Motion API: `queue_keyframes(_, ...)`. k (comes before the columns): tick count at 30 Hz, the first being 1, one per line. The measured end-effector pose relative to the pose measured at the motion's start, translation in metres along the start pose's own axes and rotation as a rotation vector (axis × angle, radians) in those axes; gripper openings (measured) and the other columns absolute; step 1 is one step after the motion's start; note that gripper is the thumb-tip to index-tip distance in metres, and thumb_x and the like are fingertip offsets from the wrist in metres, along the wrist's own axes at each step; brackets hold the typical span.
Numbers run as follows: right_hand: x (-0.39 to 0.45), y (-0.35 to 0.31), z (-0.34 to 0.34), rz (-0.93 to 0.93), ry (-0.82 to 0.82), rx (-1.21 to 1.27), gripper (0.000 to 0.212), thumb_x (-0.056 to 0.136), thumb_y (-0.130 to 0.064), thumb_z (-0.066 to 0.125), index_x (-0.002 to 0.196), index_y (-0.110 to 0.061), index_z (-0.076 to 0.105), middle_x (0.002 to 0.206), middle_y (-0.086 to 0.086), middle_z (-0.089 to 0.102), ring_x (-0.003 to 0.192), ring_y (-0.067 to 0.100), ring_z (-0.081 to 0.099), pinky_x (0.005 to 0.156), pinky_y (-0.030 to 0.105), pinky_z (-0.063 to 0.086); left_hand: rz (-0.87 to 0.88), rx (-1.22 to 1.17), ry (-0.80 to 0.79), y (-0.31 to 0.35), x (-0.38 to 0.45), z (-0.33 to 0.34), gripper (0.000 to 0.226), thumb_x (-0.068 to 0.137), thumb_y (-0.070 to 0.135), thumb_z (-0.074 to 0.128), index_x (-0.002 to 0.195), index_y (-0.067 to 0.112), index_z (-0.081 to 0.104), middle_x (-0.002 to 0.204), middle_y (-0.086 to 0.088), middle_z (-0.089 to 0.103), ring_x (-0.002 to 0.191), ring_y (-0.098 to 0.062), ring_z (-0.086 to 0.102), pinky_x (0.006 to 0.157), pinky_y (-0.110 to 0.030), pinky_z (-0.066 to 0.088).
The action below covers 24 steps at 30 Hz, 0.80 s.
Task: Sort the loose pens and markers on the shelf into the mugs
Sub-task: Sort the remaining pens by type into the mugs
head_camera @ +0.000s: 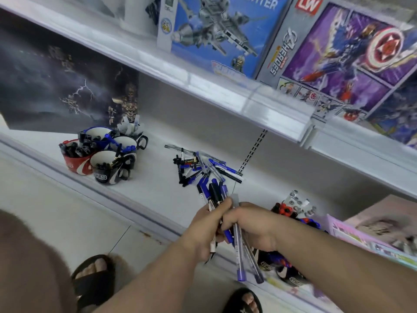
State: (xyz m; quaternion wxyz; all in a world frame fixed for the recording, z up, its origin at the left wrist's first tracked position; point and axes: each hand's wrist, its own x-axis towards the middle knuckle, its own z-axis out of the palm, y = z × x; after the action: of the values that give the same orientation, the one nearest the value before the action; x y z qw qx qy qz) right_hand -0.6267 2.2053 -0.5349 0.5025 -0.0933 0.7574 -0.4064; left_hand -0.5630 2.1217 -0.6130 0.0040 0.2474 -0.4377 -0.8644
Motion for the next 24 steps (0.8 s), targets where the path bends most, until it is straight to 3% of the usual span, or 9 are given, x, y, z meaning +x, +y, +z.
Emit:
queue_keyframes(2,-0.012,-0.004,0.0,0.002,-0.033,0.013,0.02,0.084,0.008,0.05,0.095,-0.003,0.063,0.071,0.014,0.059,0.052,0.016,0.057,0.045,0.022,0.043,0.015,-0.046,-0.023,0.006,-0.005,0.003,0.044,0.073,0.047,0.077,0.101,0.013,0.072,0.08,-0.006,0.071,0.07,-0.02,0.061,0.062,-0.031,0.043)
queue_keyframes(5,-0.023,-0.008,-0.008,0.008,-0.065,0.045,0.023,0.085,0.006,0.054,0.103,-0.002,0.065,0.075,0.014,0.062,0.055,0.018,0.06,0.05,0.025,0.047,0.032,-0.102,-0.066,0.013,-0.01,0.008,0.061,0.059,0.045,0.085,0.108,0.009,0.074,0.1,-0.016,0.072,0.091,-0.029,0.064,0.083,-0.045,0.047)
queue_keyframes(9,-0.037,-0.016,-0.019,0.056,-0.151,0.062,0.012,0.089,0.0,0.054,0.093,-0.001,0.066,0.074,0.015,0.066,0.053,0.018,0.06,0.049,0.024,0.048,0.092,-0.092,-0.084,0.014,-0.013,0.016,0.075,0.046,0.065,0.086,0.098,0.012,0.076,0.102,-0.016,0.067,0.089,-0.03,0.054,0.063,-0.034,0.037)
queue_keyframes(12,-0.04,-0.018,-0.026,0.074,-0.221,0.079,0.016,0.083,-0.002,0.053,0.096,0.004,0.061,0.081,0.018,0.07,0.055,0.017,0.062,0.05,0.023,0.051,0.034,-0.17,-0.188,0.018,-0.017,0.015,0.052,0.07,0.052,0.074,0.094,0.007,0.072,0.074,-0.013,0.07,0.057,-0.022,0.061,0.05,-0.026,0.044)
queue_keyframes(15,-0.04,-0.015,-0.032,0.062,-0.259,0.096,0.042,0.067,-0.006,0.054,0.107,0.006,0.057,0.094,0.023,0.071,0.062,0.022,0.059,0.054,0.026,0.053,0.009,-0.152,-0.26,0.027,-0.018,0.013,0.029,0.081,0.035,0.059,0.083,0.007,0.065,0.049,-0.005,0.06,0.032,-0.011,0.049,0.038,-0.02,0.036)
queue_keyframes(17,-0.04,-0.011,-0.038,0.057,-0.277,0.117,0.051,0.063,-0.007,0.053,0.112,0.007,0.054,0.097,0.026,0.069,0.064,0.026,0.055,0.053,0.027,0.053,0.007,-0.092,-0.282,0.027,-0.017,0.014,0.025,0.077,0.036,0.065,0.081,0.012,0.071,0.058,-0.005,0.062,0.039,-0.012,0.052,0.042,-0.021,0.035)
queue_keyframes(21,-0.042,-0.006,-0.048,0.058,-0.274,0.161,0.054,0.061,-0.006,0.054,0.114,0.008,0.054,0.098,0.027,0.066,0.065,0.027,0.059,0.053,0.03,0.055,0.017,-0.097,-0.269,0.023,-0.014,0.018,0.025,0.074,0.037,0.075,0.087,0.015,0.079,0.088,-0.013,0.066,0.079,-0.029,0.056,0.069,-0.036,0.039)
queue_keyframes(23,-0.043,-0.005,-0.048,0.058,-0.213,0.185,0.046,0.062,-0.007,0.06,0.107,0.005,0.061,0.095,0.023,0.066,0.068,0.026,0.066,0.057,0.032,0.057,0.042,-0.171,-0.25,0.024,-0.016,0.02,0.023,0.078,0.035,0.072,0.085,0.013,0.077,0.089,-0.014,0.068,0.079,-0.03,0.063,0.069,-0.038,0.048)
queue_keyframes(24,-0.043,-0.003,-0.046,0.052,-0.166,0.198,0.039,0.065,-0.009,0.064,0.102,0.002,0.064,0.091,0.02,0.068,0.069,0.026,0.067,0.059,0.032,0.057,0.05,-0.21,-0.226,0.026,-0.018,0.022,0.024,0.08,0.035,0.066,0.082,0.013,0.075,0.082,-0.011,0.069,0.072,-0.027,0.065,0.062,-0.034,0.053)
